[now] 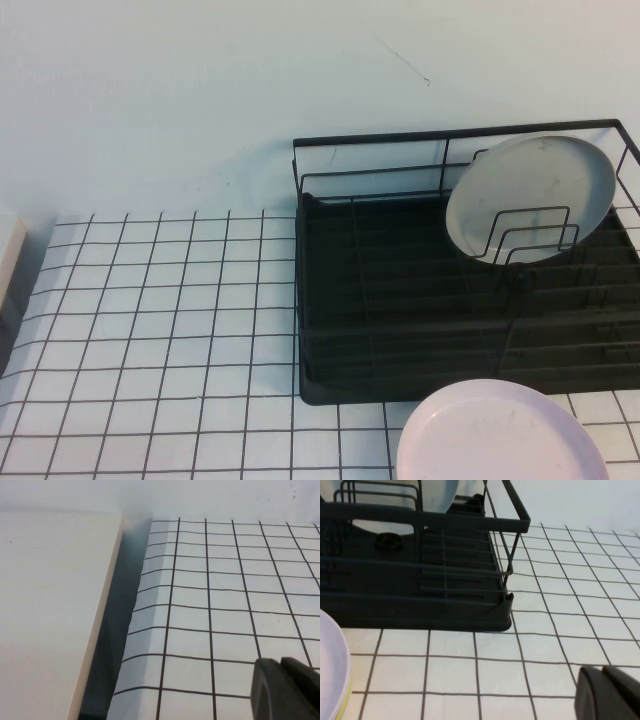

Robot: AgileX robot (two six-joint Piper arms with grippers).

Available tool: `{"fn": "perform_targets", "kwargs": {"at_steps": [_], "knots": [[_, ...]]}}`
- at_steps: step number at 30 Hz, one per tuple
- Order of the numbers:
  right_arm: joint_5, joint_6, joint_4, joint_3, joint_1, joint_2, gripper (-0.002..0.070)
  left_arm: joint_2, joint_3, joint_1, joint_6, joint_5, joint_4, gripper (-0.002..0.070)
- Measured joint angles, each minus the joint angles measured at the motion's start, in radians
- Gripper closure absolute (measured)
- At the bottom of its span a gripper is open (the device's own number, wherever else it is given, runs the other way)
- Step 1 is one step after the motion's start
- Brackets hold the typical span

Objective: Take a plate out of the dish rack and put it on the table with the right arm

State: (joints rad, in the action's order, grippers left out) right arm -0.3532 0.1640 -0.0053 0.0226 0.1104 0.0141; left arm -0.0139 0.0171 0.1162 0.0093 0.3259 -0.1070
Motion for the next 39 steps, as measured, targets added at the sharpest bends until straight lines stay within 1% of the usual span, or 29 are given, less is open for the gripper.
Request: {"fn": "perform_targets", "kwargs": {"at_steps": [27, 29, 32, 36, 38, 39], "knots": [[0.000, 0.000, 0.005, 0.000, 0.000, 0.000, 0.0678, 0.000, 0.000, 0.000, 0.000, 0.000, 0.000, 0.0678], [0.000, 0.000, 0.046, 0.000, 0.000, 0.000, 0.0678, 0.000, 0.000, 0.000, 0.000, 0.000, 0.000, 0.0678], [0.000, -0.002, 0.180, 0.000, 0.000, 0.000, 0.0678, 0.000, 0.000, 0.000, 0.000, 0.000, 0.000, 0.0678], [0.000, -0.047, 0.515, 0.005, 0.000, 0.000, 0.0678, 0.000, 0.000, 0.000, 0.000, 0.000, 0.000, 0.0678], [0.003, -0.057, 0.664, 0.006, 0.000, 0.000, 0.0678, 0.000, 0.000, 0.000, 0.000, 0.000, 0.000, 0.0678], [0.006, -0.057, 0.708, 0.006, 0.000, 0.000, 0.0678, 0.000, 0.000, 0.000, 0.000, 0.000, 0.000, 0.0678]]}}
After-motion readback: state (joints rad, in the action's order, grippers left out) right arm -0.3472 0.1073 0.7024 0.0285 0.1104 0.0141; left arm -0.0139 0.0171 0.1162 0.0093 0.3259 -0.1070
